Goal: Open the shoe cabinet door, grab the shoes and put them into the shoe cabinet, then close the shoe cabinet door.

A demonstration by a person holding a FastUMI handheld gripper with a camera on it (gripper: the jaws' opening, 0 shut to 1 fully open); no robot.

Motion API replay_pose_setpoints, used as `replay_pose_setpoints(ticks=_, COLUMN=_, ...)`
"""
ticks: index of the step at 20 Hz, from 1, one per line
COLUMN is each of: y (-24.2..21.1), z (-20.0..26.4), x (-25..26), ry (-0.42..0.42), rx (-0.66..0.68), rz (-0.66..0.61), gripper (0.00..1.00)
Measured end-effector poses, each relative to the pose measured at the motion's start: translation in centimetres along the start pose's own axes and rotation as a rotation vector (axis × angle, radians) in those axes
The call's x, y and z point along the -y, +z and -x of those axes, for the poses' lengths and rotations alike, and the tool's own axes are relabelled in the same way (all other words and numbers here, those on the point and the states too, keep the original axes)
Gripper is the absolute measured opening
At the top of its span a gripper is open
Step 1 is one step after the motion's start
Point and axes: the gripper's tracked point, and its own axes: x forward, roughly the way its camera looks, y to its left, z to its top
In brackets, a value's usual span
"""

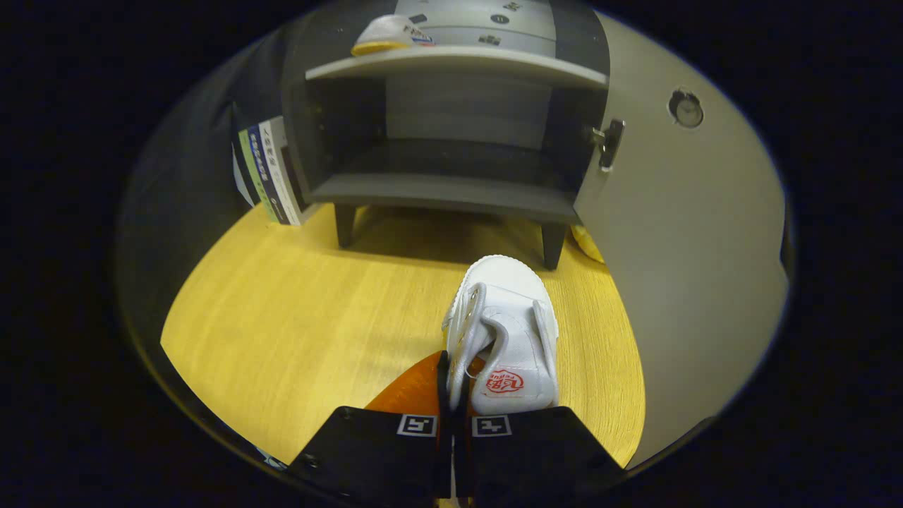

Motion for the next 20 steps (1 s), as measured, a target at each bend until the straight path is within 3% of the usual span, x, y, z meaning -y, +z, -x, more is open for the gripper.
replay_pose_setpoints(ticks=6, y=8.6, z=6.4, x=-0.5, ry=0.004, rx=0.15, rz=0.074, gripper=0.04)
replay_pose_setpoints(ticks=11, y=16.9, z=10.5, x=-0.8, ry=0.024, rx=0.277, rz=0.055, gripper=0.04)
replay_pose_setpoints(ticks=14, y=21.7, z=11.3, x=-0.4, ry=0.049, rx=0.332, rz=0.039, gripper=0.04)
replay_pose_setpoints(ticks=20, y=31.1, z=10.5, x=2.4, ry=-0.012, rx=0.433, rz=0.004, gripper=0.03)
